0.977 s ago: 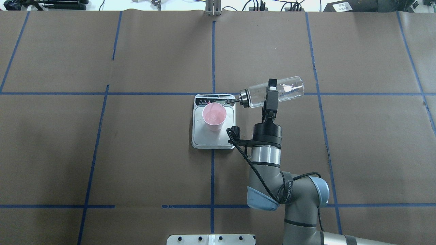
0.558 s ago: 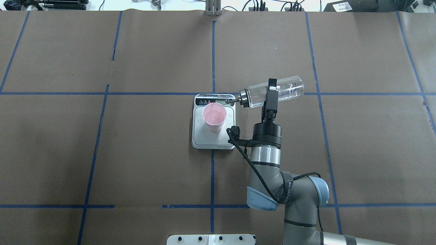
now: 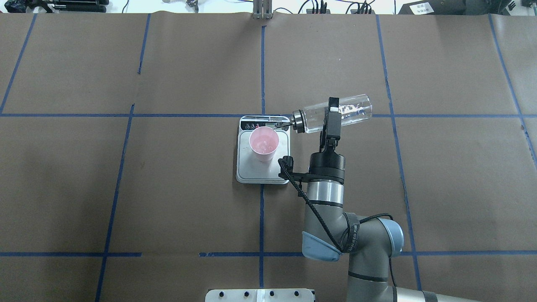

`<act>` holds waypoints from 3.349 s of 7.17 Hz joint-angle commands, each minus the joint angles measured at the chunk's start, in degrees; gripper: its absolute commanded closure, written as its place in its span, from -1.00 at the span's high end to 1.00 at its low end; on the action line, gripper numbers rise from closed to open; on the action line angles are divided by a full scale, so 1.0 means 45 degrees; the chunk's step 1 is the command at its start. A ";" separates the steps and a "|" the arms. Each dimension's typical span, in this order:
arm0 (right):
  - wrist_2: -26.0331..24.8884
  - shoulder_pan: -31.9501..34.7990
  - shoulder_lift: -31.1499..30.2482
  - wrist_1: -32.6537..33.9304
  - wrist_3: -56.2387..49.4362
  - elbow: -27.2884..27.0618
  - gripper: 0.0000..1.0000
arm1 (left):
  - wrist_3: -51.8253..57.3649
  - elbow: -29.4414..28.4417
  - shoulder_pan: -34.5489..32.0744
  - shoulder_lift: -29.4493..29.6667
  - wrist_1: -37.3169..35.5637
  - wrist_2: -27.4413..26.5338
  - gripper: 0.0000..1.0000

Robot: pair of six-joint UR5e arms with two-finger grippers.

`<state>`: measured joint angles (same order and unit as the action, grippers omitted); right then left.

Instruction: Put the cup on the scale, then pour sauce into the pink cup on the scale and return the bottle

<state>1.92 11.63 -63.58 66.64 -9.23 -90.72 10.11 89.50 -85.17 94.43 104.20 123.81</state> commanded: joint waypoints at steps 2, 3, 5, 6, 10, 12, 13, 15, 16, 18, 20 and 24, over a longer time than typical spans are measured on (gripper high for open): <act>0.0099 -0.0085 0.0319 -0.0003 0.0079 0.0005 -1.00 | 0.0000 -0.0005 0.0000 -0.0008 0.0009 0.0007 1.00; 0.0119 -0.0085 0.0301 -0.0177 0.0079 0.0005 -1.00 | 0.0000 -0.0005 0.0000 -0.0008 0.0009 0.0007 1.00; 0.0119 -0.0085 0.0320 -0.0472 0.0098 0.0024 -1.00 | 0.0000 0.0015 0.0000 -0.0008 0.0009 -0.0013 1.00; 0.0158 -0.0085 0.0320 -0.0762 0.0117 0.0043 -1.00 | 0.0000 0.0015 0.0000 -0.0008 0.0009 -0.0013 1.00; 0.1327 -0.0027 0.0320 -0.3840 0.0118 -0.0150 -1.00 | -0.0098 -0.0276 0.0019 0.0070 -0.0011 -0.0013 1.00; 0.1623 0.0032 0.0320 -0.5464 0.0388 -0.0171 -1.00 | -0.0059 -0.0259 0.0019 0.0050 -0.0572 0.0026 1.00; 0.1643 0.0032 0.0320 -0.5569 0.0894 -0.0210 -1.00 | -0.0039 -0.0104 0.0000 0.0089 -0.1157 0.0046 1.00; 0.1799 0.0071 0.0320 -0.5570 0.3448 -0.0230 -1.00 | -0.0039 -0.0005 0.0000 0.0050 -0.1183 0.0065 1.00; 0.1857 0.0091 0.0301 -0.5570 0.4289 -0.0230 -1.00 | -0.0039 0.0034 0.0000 0.0089 -0.1202 0.0065 1.00; 0.2634 0.0188 0.0164 -0.5608 0.4824 -0.0598 -1.00 | -0.0059 0.0092 0.0000 0.0167 -0.1202 0.0065 1.00; 0.4193 0.0480 -0.0651 -0.5609 0.4825 -0.1766 -1.00 | -0.0078 0.0093 0.0000 0.0284 -0.1202 0.0046 1.00; 0.8482 0.2389 -0.2681 -0.5512 0.6322 -0.2452 -1.00 | -0.0098 0.0501 -0.0020 0.0285 -0.1592 0.0046 1.00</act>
<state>32.81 19.09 -72.16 41.57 15.78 -100.09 9.73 90.92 -85.25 95.71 97.76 124.01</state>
